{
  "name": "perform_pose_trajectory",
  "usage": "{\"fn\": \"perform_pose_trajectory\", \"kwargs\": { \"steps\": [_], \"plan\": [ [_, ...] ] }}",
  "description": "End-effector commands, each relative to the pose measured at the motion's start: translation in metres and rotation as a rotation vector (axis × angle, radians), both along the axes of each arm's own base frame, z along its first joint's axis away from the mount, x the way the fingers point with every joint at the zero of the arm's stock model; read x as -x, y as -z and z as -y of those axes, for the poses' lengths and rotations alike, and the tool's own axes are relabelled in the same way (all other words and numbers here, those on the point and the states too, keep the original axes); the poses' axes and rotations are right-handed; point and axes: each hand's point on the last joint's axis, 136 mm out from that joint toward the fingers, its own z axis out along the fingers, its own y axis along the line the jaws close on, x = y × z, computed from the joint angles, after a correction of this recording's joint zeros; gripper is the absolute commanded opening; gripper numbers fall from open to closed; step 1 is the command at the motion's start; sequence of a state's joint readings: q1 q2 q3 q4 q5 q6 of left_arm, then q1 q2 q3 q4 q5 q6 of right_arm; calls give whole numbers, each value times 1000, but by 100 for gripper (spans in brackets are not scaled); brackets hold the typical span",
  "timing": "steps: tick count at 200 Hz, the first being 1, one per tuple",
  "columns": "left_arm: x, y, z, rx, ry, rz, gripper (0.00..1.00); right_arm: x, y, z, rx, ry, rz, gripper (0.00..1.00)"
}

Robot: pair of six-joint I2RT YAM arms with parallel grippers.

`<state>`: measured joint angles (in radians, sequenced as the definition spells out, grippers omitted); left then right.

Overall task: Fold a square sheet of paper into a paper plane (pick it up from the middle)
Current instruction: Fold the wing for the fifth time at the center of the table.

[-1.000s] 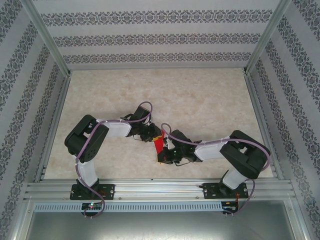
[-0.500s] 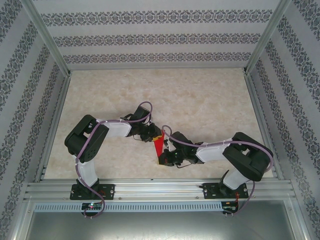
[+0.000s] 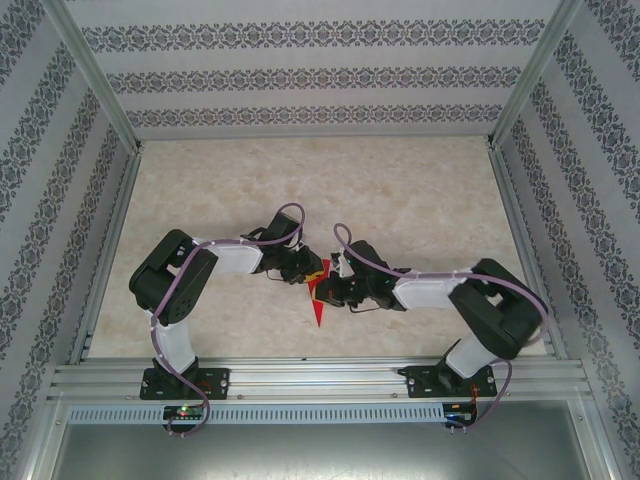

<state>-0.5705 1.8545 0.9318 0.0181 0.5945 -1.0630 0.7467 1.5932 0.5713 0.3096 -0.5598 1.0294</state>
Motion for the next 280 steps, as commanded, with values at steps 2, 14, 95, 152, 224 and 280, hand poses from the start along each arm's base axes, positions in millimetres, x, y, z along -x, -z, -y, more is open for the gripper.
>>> {"fn": "perform_pose_trajectory", "kwargs": {
  "steps": [2, 14, 95, 152, 224, 280],
  "plan": [
    [19, 33, -19, -120, -26, -97, 22, 10, 14, -10, 12, -31, -38, 1],
    [19, 33, -19, -122, -26, -97, 22, 22, 33, 0, 89, -42, -79, 1],
    [19, 30, -20, -111, -59, -97, 22, 52, 45, 45, 256, -190, -96, 0],
    [19, 30, -15, -100, -62, -98, 22, 21, -14, 19, 81, -135, 44, 2],
    [18, 30, -16, -100, -83, -102, 22, -9, 10, 0, 75, 9, 27, 4],
    [20, 31, -16, -88, -118, -107, 22, 18, 56, 27, 186, -69, -88, 2]
  ]
}}
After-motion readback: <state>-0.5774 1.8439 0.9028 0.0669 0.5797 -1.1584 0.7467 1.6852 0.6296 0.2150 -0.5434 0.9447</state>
